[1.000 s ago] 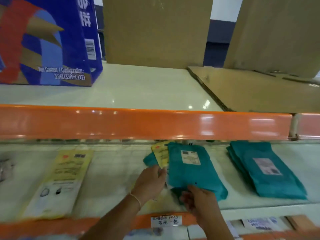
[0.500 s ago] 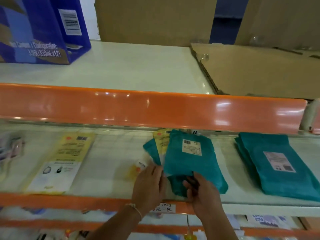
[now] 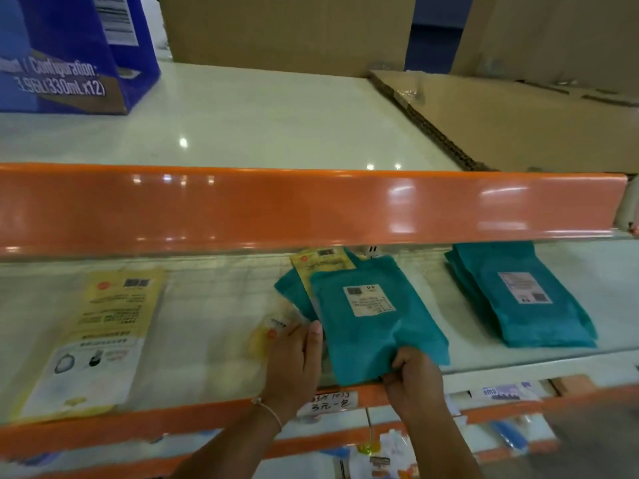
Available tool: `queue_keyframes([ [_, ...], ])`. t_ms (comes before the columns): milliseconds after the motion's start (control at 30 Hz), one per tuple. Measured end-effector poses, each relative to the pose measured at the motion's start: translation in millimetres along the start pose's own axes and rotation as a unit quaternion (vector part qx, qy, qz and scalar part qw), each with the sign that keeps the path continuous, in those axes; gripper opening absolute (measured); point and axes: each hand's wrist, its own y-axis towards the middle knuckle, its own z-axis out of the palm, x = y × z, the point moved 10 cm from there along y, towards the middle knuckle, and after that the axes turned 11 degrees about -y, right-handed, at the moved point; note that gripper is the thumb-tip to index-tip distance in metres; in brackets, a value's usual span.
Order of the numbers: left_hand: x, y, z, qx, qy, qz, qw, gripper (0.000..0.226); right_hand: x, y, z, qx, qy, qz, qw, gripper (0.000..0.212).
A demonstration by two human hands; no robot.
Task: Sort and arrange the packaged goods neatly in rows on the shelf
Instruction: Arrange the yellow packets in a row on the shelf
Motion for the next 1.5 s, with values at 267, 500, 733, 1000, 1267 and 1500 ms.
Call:
queue_keyframes([
  [267,12,0,-10,-0.029,-0.125,-0.106,0.986,0.039,-19,-6,-9,0.04,-0.026,0.01,0.999,0.047],
  [500,6,-16,36,-0.062,-0.348,-0.291,0.889,0.028,11,2,-32,0.096,-0.036,0.011,0.995,0.051],
  [733,-41,-11,122,-0.042,-0.385,-0.376,0.842,0.021,72,20,-86,0.127,-0.014,-0.012,0.992,0.038],
  [1000,-82,25,202,0.018,-0.242,-0.303,0.922,0.023,120,55,-145,0.097,0.034,-0.057,0.993,0.037],
  [1267,-102,54,285,0.09,-0.17,-0.316,0.929,0.032,163,91,-204,0.027,-0.009,-0.086,0.996,0.059],
  [1500,-100,76,317,0.119,-0.049,-0.292,0.948,0.041,182,115,-229,-0.052,-0.158,-0.065,0.984,0.053],
])
